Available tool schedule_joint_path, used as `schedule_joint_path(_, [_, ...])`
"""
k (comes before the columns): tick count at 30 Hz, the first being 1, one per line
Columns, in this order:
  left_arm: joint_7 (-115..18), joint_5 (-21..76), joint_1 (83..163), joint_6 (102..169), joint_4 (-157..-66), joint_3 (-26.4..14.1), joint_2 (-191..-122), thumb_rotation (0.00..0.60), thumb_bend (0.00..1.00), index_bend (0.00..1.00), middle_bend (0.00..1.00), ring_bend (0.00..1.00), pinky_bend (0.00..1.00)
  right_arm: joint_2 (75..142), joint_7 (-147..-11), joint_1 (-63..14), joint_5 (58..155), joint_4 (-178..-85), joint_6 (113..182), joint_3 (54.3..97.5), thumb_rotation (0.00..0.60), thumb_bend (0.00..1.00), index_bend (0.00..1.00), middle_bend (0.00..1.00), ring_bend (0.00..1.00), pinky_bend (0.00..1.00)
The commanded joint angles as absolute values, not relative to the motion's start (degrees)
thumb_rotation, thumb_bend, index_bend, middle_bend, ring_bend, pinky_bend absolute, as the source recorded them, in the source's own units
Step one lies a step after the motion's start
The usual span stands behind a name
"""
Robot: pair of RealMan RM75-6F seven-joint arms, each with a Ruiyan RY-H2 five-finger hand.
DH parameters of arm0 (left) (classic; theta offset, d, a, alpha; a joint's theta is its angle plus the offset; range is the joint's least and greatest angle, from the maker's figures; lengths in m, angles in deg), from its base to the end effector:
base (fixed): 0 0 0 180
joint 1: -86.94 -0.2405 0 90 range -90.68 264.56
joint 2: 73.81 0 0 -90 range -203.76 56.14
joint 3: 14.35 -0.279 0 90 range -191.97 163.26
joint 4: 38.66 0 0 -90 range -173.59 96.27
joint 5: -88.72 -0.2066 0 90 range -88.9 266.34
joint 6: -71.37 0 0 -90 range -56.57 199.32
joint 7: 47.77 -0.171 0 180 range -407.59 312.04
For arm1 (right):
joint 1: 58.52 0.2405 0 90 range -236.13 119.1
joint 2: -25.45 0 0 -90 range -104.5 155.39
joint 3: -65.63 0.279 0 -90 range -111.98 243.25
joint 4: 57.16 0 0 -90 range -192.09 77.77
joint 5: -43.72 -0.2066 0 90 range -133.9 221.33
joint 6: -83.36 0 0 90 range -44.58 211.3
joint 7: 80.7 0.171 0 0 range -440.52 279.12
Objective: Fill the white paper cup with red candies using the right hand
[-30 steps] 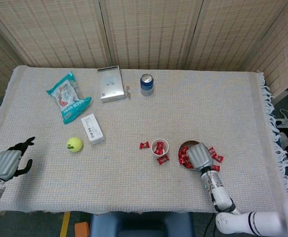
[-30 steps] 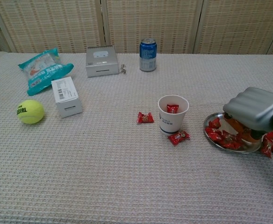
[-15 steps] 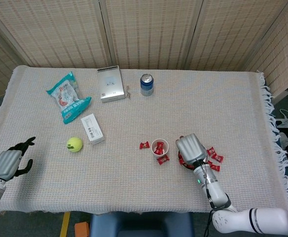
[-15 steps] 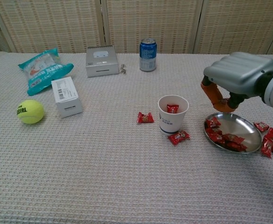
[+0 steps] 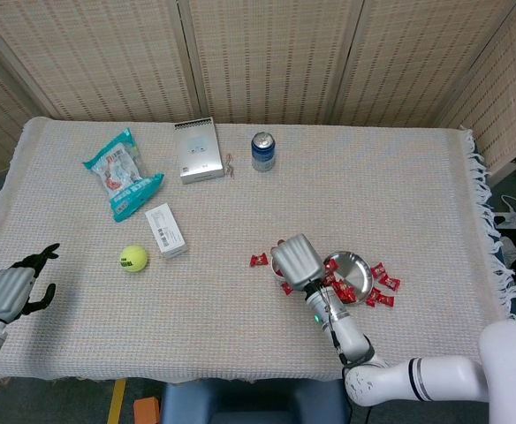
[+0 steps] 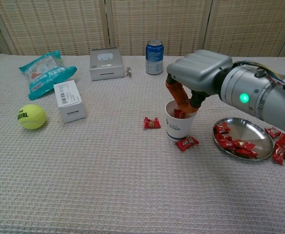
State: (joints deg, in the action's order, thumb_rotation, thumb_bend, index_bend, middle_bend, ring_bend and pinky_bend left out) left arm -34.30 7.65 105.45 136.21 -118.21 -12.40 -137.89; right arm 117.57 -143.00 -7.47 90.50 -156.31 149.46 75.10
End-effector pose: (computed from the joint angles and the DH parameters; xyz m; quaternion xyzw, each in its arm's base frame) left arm -0.3597 0.2913 0.1566 -0.6448 -0.4472 -0.3290 0.5254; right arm -0.0835 -0.3578 -0.0386 0.8113 -0.2085 0.2678 0.4760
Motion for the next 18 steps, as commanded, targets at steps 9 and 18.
schedule_joint_path(9, [-33.75, 7.55, 105.58, 135.94, -117.88, -12.41, -137.83, 0.600, 0.53, 0.03, 0.18, 0.17, 0.30, 117.80, -143.13, -6.58, 90.54, -155.77, 150.51, 73.67, 0.600, 0.45, 0.49, 0.60, 0.62, 1.00])
schedule_joint_path(18, [-34.05, 7.70, 105.64, 135.72, -117.93, -12.42, -137.92, 0.600, 0.54, 0.03, 0.18, 0.17, 0.30, 116.64, -144.67, -6.42, 89.08, -157.91, 152.11, 72.81, 0.600, 0.34, 0.20, 0.39, 0.49, 0.94])
